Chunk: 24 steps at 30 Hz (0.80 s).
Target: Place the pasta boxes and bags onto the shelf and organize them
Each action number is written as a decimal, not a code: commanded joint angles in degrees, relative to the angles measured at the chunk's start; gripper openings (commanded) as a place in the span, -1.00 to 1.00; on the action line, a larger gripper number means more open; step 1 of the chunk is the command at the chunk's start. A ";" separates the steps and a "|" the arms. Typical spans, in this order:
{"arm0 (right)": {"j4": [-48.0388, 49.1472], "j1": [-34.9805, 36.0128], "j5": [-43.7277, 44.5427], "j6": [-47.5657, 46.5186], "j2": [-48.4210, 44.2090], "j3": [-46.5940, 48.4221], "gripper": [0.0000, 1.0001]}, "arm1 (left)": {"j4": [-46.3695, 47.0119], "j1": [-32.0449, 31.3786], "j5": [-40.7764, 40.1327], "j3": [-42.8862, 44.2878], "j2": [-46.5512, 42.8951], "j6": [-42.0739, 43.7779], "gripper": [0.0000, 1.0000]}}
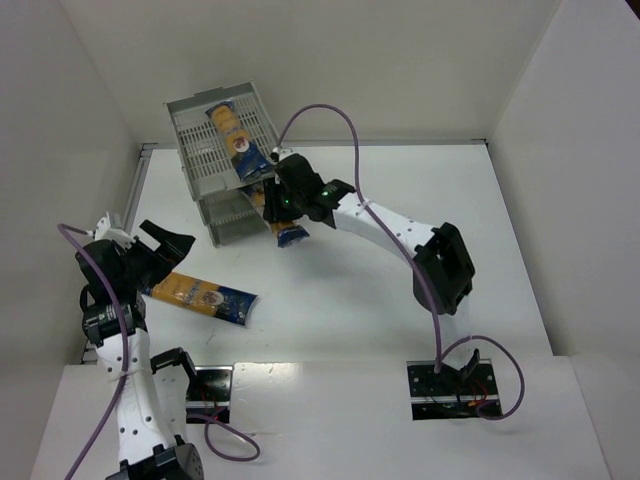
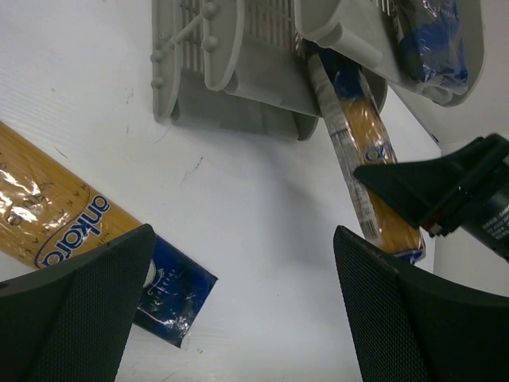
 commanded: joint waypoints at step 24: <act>7.31 6.10 21.94 3.75 17.63 25.96 -0.60 | 8.08 -3.96 1.87 -0.02 5.95 -1.44 1.00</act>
